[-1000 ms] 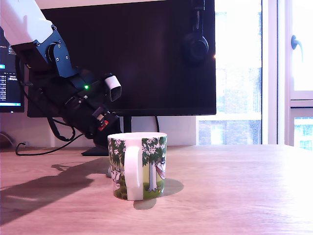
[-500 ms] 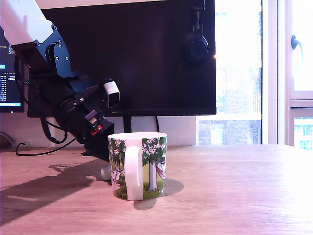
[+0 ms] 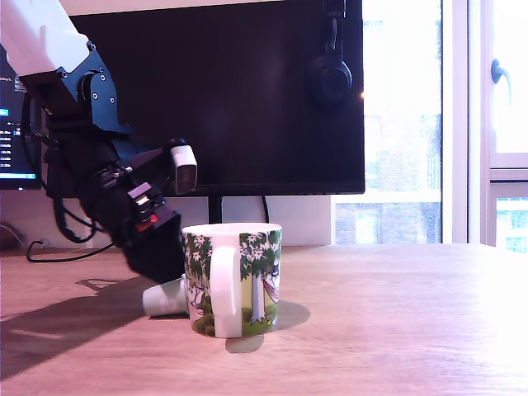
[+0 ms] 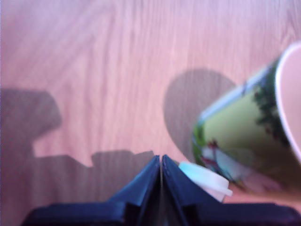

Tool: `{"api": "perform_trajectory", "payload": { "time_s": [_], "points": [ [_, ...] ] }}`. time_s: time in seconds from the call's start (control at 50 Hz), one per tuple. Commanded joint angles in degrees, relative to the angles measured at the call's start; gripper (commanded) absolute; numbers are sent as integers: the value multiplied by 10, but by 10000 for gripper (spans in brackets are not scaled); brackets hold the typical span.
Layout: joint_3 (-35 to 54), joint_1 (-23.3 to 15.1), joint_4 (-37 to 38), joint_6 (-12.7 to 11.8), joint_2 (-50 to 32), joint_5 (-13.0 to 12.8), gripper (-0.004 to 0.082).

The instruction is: Pick up the coffee capsules from the table one by one and drop them inside the nearest coffee cup

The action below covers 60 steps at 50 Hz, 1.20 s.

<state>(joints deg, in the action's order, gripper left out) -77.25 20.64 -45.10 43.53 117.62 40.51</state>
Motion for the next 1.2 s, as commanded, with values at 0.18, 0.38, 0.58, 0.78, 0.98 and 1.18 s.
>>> {"api": "perform_trajectory", "payload": {
  "time_s": [0.18,0.38,0.58,0.78,0.98,1.18],
  "points": [
    [-5,3,-38,4,21,-16,-23],
    [-5,3,-74,5,20,-18,-24],
    [-4,3,-95,4,15,-20,-24],
    [-4,2,-101,-1,-9,-20,-24],
    [10,-3,-87,-15,-46,-20,-23],
    [76,-10,-33,-40,-105,-21,-23]
  ]
}}
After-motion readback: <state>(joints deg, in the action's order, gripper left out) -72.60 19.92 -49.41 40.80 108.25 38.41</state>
